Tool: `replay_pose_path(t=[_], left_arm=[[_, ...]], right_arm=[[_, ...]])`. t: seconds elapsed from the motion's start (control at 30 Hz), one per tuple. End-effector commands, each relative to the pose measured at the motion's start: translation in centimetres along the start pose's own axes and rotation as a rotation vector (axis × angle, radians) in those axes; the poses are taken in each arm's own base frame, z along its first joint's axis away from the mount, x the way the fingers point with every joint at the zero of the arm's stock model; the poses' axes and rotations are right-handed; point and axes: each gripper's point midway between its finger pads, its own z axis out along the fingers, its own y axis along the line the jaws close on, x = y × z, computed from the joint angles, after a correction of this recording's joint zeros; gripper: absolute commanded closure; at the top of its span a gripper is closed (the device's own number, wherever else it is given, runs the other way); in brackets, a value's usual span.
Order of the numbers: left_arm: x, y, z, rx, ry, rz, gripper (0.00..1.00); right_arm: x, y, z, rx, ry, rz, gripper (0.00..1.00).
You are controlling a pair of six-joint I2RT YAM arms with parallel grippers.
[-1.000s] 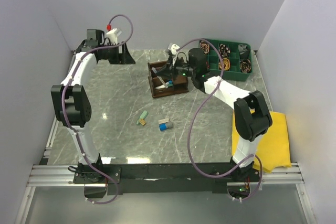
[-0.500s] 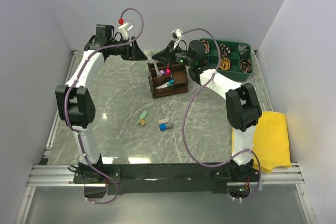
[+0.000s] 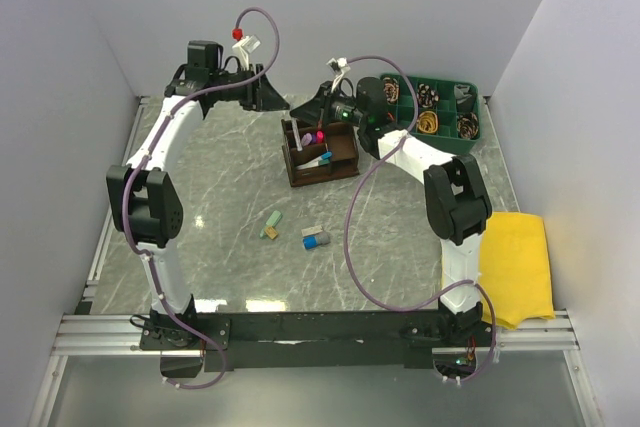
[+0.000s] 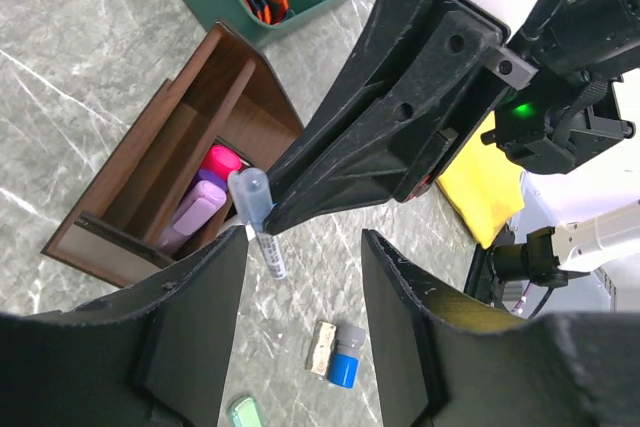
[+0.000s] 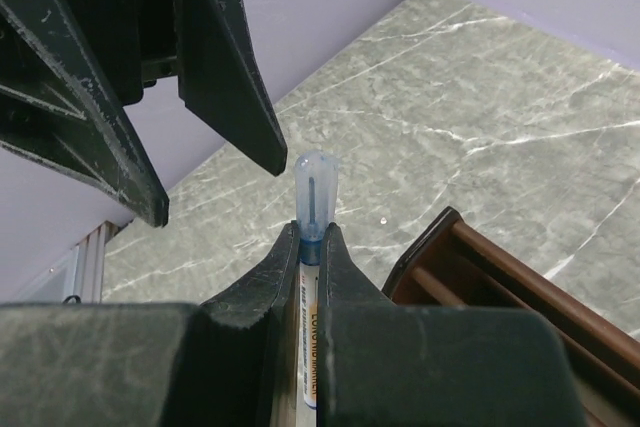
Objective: Sort the stationery into containers
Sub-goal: Place the pen in the storage box.
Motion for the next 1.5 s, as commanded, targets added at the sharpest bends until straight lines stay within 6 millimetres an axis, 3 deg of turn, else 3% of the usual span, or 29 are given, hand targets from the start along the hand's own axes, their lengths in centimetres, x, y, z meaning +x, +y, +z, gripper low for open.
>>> replay_pose_path(t=[0.0,0.43,0.87,1.07,1.27,1.33,1.37,1.47], left_arm=[[-2.4,-2.8,-0.2,0.046,-0.046,0.091,0.45],[-2.2,-0.9,1.4,0.003,-0.031,0.116,0.43],[-1.4,0.5,1.9,-0.060,-0.001,0.144,0.44],[-1.1,0.7,2.7,-0.045,0.005,0.134,0.52],[-1.0,0.1,2.8,-0.002,0.010,0.133,0.83],[-1.0,-0.2,2.8,0.010,0.010,0.136,0.94],[-1.0,-0.3,2.8,0.013,0.010,0.140,0.97],[-1.3,-0.4,2.5,0.005,0.011,0.173,0.99]], right_arm=[[-2.4,1.6,0.1,-0.044,-0.038,-0.022,1.00],[-2.7,2.8,0.0,-0.094,-0.033,0.022,1.00],[-3.8,3.3,-0.4,-0.109,-0.051,0.029,1.00],[-3.8,3.5,-0.5,-0.115,-0.048,0.035,1.00],[-3.6,3.3,-0.6,-0.105,-0.042,0.034,1.00],[-3.2,3.3,-0.6,-0.109,-0.034,0.035,0.94],[-2.9,3.4,-0.6,-0.121,-0.022,0.029,0.80],[-2.2,3.4,-1.3,-0.138,0.016,0.023,0.60]])
